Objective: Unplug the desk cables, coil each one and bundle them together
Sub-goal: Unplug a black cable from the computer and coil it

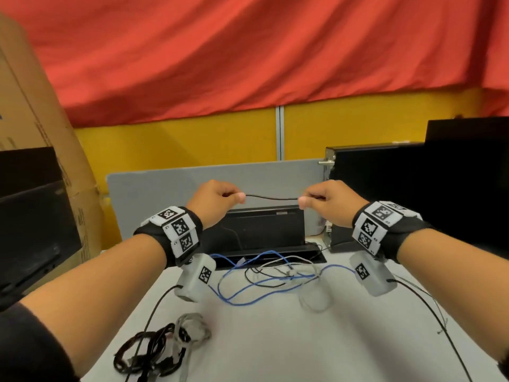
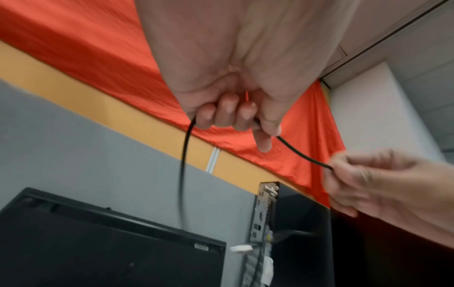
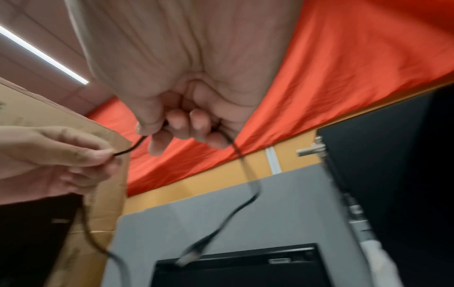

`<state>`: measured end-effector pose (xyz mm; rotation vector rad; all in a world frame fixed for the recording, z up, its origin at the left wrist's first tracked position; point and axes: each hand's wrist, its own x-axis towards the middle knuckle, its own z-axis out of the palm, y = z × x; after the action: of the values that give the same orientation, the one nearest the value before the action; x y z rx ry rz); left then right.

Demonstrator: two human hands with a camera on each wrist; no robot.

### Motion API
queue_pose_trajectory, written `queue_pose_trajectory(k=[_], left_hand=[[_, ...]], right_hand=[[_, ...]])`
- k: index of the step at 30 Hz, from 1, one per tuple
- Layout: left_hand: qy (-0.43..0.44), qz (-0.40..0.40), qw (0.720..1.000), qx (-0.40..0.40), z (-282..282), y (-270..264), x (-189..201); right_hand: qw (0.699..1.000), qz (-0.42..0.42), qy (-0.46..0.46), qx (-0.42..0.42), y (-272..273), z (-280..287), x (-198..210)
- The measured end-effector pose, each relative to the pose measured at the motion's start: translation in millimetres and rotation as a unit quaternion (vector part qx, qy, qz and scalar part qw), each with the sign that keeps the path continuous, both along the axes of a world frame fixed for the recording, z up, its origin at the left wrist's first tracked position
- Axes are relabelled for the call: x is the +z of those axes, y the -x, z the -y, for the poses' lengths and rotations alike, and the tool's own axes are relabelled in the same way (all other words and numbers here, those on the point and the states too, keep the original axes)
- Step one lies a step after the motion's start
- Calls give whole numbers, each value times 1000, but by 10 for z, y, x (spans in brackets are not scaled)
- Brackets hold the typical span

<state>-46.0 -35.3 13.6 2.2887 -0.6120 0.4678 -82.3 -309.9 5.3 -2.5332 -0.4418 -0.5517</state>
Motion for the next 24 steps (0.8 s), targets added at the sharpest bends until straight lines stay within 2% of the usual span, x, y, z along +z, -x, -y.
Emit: queue_pose_trajectory(k=[7,12,18,21,24], left_hand=[[-63,25,998,22,65,-51,174],[-41,6,998,56,-165,-183,204],[-9,6,997,70,-235,-282,120],[25,18,998,59,-138,-267,95],[33,25,999,31,9,-219,88]], right_hand=[[996,60,-6,-67,-46,315,134],[978,100,-39,-177,30,706,223],[955,72,-47,-283,53,827,26],[958,-14,-37,-282,4,771,-68],[967,-84,11,-242,-4,589,-104]])
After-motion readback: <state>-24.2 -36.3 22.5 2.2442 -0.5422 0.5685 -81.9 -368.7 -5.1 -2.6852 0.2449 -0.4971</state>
